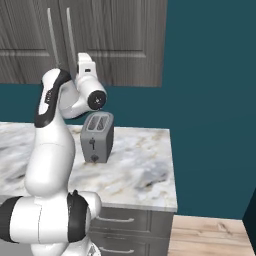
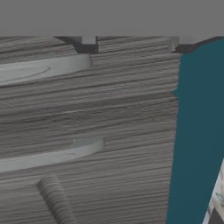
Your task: Close all open cabinet doors.
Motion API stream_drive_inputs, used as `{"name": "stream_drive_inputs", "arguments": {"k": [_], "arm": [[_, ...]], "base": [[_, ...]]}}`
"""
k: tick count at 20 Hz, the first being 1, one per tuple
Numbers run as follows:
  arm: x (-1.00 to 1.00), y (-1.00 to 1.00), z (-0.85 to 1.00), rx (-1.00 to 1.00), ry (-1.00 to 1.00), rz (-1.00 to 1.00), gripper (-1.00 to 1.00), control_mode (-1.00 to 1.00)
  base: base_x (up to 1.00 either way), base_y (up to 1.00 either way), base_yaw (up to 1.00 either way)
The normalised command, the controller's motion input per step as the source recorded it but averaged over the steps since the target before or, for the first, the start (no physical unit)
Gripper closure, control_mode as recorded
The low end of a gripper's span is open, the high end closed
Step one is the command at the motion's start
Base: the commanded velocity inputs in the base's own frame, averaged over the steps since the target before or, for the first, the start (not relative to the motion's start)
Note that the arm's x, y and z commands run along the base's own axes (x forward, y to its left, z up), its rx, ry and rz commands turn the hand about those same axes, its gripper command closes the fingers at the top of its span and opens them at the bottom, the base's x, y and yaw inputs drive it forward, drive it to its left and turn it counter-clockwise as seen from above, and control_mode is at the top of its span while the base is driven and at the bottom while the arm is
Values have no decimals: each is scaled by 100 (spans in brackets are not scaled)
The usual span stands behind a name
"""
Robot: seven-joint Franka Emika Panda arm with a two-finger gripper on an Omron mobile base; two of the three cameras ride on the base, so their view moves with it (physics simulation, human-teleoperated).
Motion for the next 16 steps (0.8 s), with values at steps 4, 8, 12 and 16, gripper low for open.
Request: {"name": "stream_drive_inputs", "arguments": {"k": [4, 8, 12, 16], "arm": [[57, 23, 0, -7, 0, 5, -100, -100], [48, 4, 0, -9, 0, 0, -100, -100], [28, -3, 0, -9, 0, -2, -100, -100], [6, -15, 0, -9, -3, -9, -100, -100]], "base": [[0, 0, 0], [0, 0, 0], [0, 0, 0], [0, 0, 0]]}}
